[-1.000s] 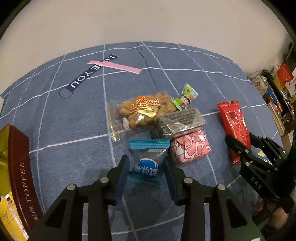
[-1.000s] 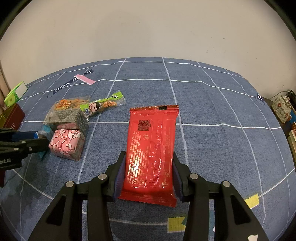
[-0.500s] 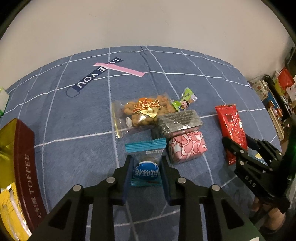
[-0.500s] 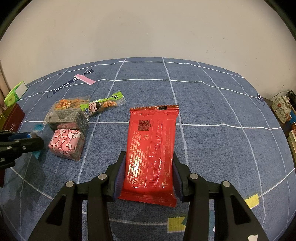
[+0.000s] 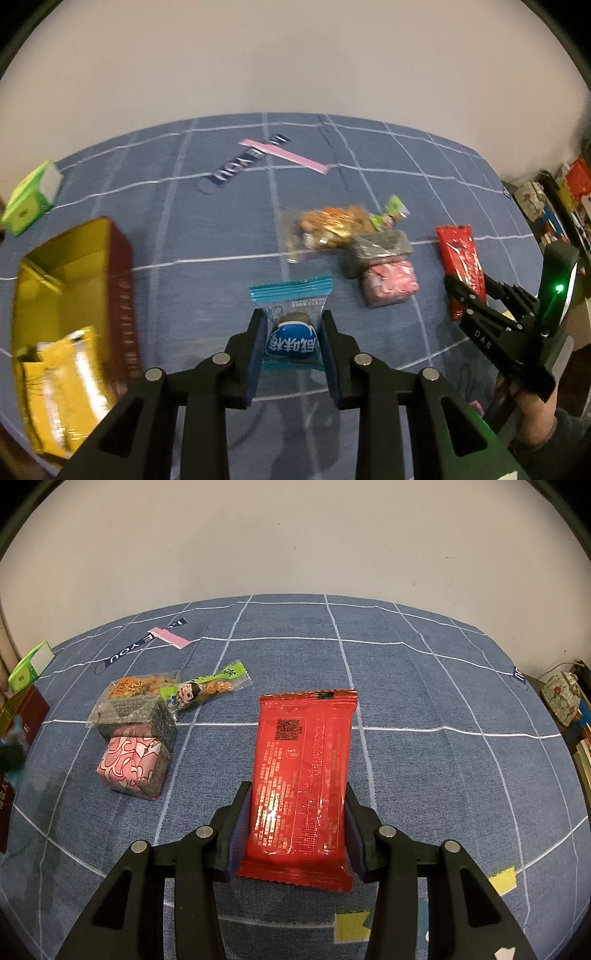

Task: Organize snacks
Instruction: 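Carry the blue candy over the tin and release it with the left tool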

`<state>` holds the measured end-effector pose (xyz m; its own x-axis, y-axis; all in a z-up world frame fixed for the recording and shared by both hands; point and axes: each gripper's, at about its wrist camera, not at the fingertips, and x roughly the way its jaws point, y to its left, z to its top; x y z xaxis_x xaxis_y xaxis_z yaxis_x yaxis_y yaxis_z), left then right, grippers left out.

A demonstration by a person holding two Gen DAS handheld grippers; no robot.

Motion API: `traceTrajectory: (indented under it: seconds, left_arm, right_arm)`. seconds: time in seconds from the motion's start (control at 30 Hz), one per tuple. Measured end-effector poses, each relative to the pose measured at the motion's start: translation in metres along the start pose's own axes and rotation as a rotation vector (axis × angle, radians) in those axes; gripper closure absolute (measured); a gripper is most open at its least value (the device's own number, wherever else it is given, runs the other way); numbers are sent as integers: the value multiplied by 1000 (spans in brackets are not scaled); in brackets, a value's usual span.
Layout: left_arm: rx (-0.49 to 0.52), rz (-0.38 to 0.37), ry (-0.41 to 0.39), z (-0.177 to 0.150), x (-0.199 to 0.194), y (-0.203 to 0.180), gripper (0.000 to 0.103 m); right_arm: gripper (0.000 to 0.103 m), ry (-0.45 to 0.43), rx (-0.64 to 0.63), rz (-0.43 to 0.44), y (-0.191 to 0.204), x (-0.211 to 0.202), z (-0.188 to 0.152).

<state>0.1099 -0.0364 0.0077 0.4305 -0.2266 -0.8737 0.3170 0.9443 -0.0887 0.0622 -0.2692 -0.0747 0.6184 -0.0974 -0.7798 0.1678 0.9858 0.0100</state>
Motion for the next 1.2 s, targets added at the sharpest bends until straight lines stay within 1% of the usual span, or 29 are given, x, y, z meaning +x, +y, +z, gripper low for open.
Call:
traceTrajectory:
  seconds: [0.07, 0.13, 0.23, 0.3, 0.47, 0.63, 0.77, 0.83, 0.87, 1.03, 1.2]
  left_arm:
    - [-14, 12, -14, 1, -11, 13, 74]
    - [-26, 41, -29, 2, -21, 29, 74]
    - [-23, 129, -60, 2, -35, 55, 74]
    - [-43, 159, -63, 3, -40, 74, 74]
    - [-102, 230, -48, 3, -42, 124, 74]
    - [-160, 277, -23, 3, -38, 166, 74]
    - [-198, 298, 18, 6, -27, 196, 74]
    - [-210, 316, 36, 6, -21, 204, 74]
    - [-212, 328, 57, 6, -15, 209, 74]
    - [-230, 325, 100, 2, 1, 218, 74]
    - [-240, 346, 137, -1, 13, 225, 74]
  right_arm:
    - [61, 0, 0, -1, 0, 0, 0]
    - [61, 0, -1, -2, 0, 0, 0]
    - [61, 0, -2, -3, 0, 0, -1]
    - [61, -1, -2, -4, 0, 1, -1]
    - [61, -1, -5, -5, 1, 1, -1]
    - [61, -1, -9, -7, 0, 1, -1]
    - [61, -1, -10, -7, 0, 1, -1]
    - [61, -1, -9, -7, 0, 1, -1]
    - [61, -1, -9, -7, 0, 1, -1]
    - [61, -2, -10, -8, 0, 2, -1]
    - [61, -2, -14, -12, -1, 1, -1]
